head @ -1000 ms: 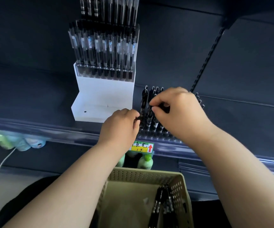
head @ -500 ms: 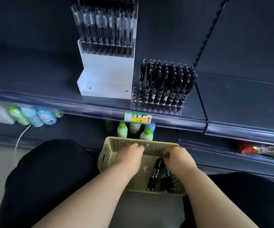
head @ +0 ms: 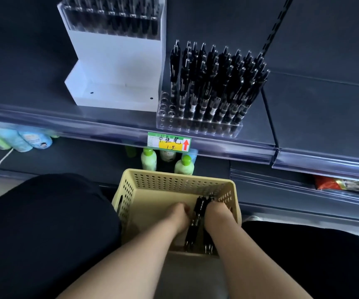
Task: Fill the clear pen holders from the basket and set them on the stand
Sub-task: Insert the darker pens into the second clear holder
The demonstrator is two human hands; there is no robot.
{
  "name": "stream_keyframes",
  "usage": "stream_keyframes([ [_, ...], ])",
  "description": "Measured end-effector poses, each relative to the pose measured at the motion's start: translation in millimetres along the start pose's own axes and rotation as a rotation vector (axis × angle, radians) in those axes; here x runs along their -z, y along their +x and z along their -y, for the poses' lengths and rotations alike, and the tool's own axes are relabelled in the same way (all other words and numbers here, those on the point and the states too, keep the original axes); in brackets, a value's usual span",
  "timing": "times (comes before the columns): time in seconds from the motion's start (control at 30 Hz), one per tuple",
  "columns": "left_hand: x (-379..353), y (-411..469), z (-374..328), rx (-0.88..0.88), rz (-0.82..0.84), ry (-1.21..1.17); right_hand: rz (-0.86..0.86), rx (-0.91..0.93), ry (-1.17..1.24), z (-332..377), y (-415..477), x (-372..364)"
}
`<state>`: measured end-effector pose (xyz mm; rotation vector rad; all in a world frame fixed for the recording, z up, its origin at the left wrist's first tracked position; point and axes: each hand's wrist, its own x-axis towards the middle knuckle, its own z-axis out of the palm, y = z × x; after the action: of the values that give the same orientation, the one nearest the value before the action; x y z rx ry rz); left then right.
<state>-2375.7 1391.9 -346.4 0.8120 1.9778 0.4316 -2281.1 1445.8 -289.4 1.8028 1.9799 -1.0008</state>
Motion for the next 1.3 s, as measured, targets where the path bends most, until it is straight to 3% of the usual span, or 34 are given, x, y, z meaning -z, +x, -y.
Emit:
stream_keyframes([
  [0.3,-9.6,19.8,-0.6,0.103,0.125,-0.244,0.090,-0.036,-0.100,0.1,18.3,-3.7],
  [0.57,-5.6,16.5,9.0,0.109,0.000,-0.259,0.135,0.051,0.066,11.4,13.3,-21.6],
  [0.77,9.7,4.4,16.0,0.110,-0.144,-0.107,0.001,0.058,0.068,11.8,2.9,-12.2],
  [0.87,19.7,-2.5,14.5,0.037,-0.197,-0.161,-0.061,0.066,0.166,12.5,-5.2,-6.0],
  [1.3,74.8,-75.9,-22.1,-0.283,-0.463,-0.256,-0.309,0.424,0.209,30.0,-58.8,24.7],
])
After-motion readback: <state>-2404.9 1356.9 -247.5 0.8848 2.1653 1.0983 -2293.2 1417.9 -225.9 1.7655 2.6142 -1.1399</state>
